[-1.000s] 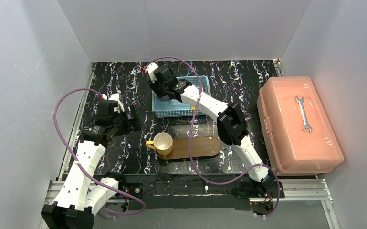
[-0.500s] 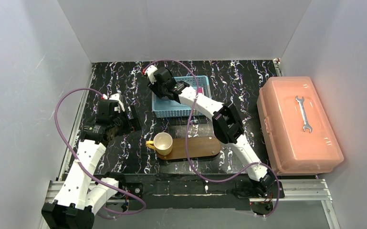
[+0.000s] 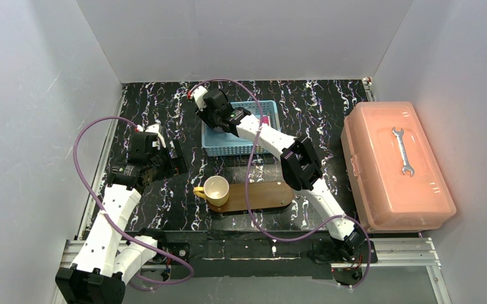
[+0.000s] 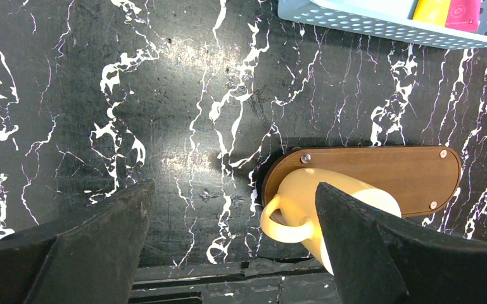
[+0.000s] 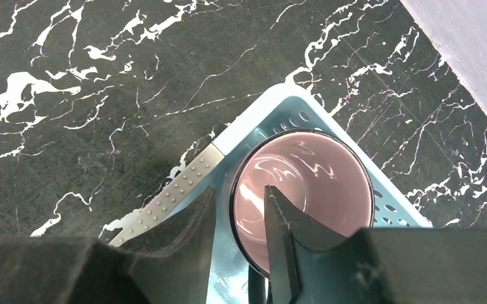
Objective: Prepare toiletry sets of a toothbrush and toothpaste on the tray
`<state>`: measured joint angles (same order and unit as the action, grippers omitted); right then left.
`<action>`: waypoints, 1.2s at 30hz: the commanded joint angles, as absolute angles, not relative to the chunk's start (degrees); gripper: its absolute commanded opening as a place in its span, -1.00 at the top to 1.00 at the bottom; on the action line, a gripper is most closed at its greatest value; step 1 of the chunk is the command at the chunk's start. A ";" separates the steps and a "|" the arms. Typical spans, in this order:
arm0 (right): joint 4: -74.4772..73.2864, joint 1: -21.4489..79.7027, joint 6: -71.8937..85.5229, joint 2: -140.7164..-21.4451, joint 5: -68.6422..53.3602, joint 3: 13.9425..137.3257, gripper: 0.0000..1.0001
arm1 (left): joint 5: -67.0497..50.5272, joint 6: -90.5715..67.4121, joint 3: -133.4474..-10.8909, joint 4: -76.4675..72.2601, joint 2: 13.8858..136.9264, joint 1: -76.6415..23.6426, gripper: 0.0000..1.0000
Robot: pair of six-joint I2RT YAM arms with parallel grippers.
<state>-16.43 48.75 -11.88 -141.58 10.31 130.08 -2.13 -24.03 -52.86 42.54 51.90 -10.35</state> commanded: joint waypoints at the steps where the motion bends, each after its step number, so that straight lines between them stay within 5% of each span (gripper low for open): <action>1: -14.77 48.60 -13.01 -143.59 10.47 133.39 0.18 | -2.19 -23.69 -53.34 44.03 51.64 -10.37 -0.96; 11: -15.11 48.60 -13.45 -144.39 10.65 133.51 0.32 | -1.95 -23.64 -53.25 44.03 51.50 -10.39 -0.96; 20: -15.38 48.60 -13.95 -144.27 10.55 133.84 0.97 | -1.79 -23.64 -53.26 44.03 51.44 -10.37 -0.96; 36: -12.07 49.63 -16.27 -135.99 10.65 130.95 0.97 | -1.36 -23.62 -53.17 44.03 50.92 -10.37 -0.96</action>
